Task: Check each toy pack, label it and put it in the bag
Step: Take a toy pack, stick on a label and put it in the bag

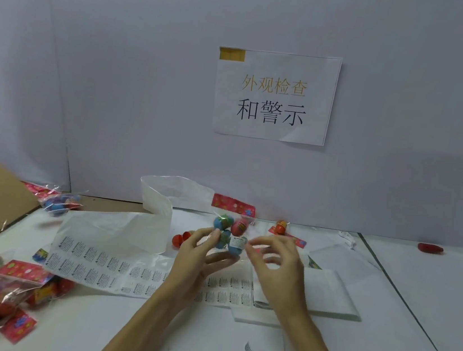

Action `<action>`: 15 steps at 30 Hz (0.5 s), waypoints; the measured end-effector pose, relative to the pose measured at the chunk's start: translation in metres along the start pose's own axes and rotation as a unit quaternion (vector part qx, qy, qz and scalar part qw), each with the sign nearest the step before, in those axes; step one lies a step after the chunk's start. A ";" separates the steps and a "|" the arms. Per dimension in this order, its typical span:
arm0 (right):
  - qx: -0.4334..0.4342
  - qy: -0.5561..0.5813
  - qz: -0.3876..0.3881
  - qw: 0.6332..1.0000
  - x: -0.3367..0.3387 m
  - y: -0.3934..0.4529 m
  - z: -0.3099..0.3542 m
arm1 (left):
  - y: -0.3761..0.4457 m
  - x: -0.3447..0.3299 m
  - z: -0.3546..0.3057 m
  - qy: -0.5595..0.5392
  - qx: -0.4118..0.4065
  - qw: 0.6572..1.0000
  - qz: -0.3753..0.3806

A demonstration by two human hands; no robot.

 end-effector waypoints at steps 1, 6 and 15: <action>-0.011 0.016 0.031 0.999 -0.008 -0.003 0.000 | 0.000 -0.001 0.000 -0.021 0.008 1.000 0.006; -0.017 0.013 0.054 0.998 -0.017 -0.006 -0.002 | -0.001 -0.002 0.003 -0.033 0.022 0.999 0.020; -0.176 0.229 0.120 0.950 -0.029 -0.007 -0.018 | -0.007 -0.010 -0.013 0.226 -0.160 0.961 0.022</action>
Point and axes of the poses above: each hand's wrist, its own y-axis towards the middle knuckle, its own x-axis out of the back of the hand, z = x × y, the point moved 6 cm from there along y, towards the middle knuckle, and after that the axes turned 2 degrees about y, right-handed, at the moved point
